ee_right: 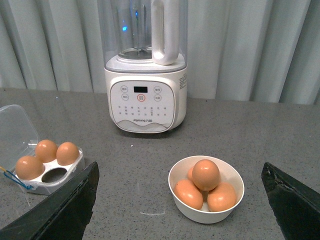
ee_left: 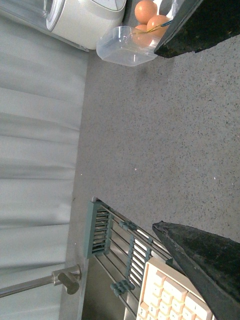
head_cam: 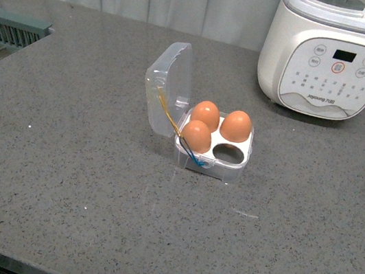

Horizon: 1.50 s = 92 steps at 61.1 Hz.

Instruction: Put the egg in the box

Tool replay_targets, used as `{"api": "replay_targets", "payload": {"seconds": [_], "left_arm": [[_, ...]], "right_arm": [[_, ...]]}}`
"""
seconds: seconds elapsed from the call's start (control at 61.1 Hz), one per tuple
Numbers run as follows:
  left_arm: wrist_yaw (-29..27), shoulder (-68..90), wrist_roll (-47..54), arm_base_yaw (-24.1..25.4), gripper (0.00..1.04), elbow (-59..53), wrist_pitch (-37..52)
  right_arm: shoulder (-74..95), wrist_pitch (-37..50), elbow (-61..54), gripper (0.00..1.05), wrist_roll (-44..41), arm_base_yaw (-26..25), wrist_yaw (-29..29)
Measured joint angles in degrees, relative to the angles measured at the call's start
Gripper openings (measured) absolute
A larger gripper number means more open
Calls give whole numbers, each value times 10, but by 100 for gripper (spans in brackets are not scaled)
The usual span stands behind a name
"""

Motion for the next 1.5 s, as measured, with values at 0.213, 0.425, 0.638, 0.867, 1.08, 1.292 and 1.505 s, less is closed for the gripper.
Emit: {"api": "replay_targets", "payload": {"seconds": [0.213, 0.425, 0.638, 0.867, 1.08, 1.292, 1.505], "left_arm": [[0, 0, 0, 0, 98, 0, 0], [0, 0, 0, 0, 98, 0, 0], [0, 0, 0, 0, 98, 0, 0], [0, 0, 0, 0, 98, 0, 0], [0, 0, 0, 0, 98, 0, 0], [0, 0, 0, 0, 98, 0, 0], [0, 0, 0, 0, 98, 0, 0]], "right_arm": [[0, 0, 0, 95, 0, 0, 0], [0, 0, 0, 95, 0, 0, 0], [0, 0, 0, 95, 0, 0, 0], [0, 0, 0, 95, 0, 0, 0], [0, 0, 0, 95, 0, 0, 0], [0, 0, 0, 95, 0, 0, 0], [109, -48, 30, 95, -3, -28, -17]]}}
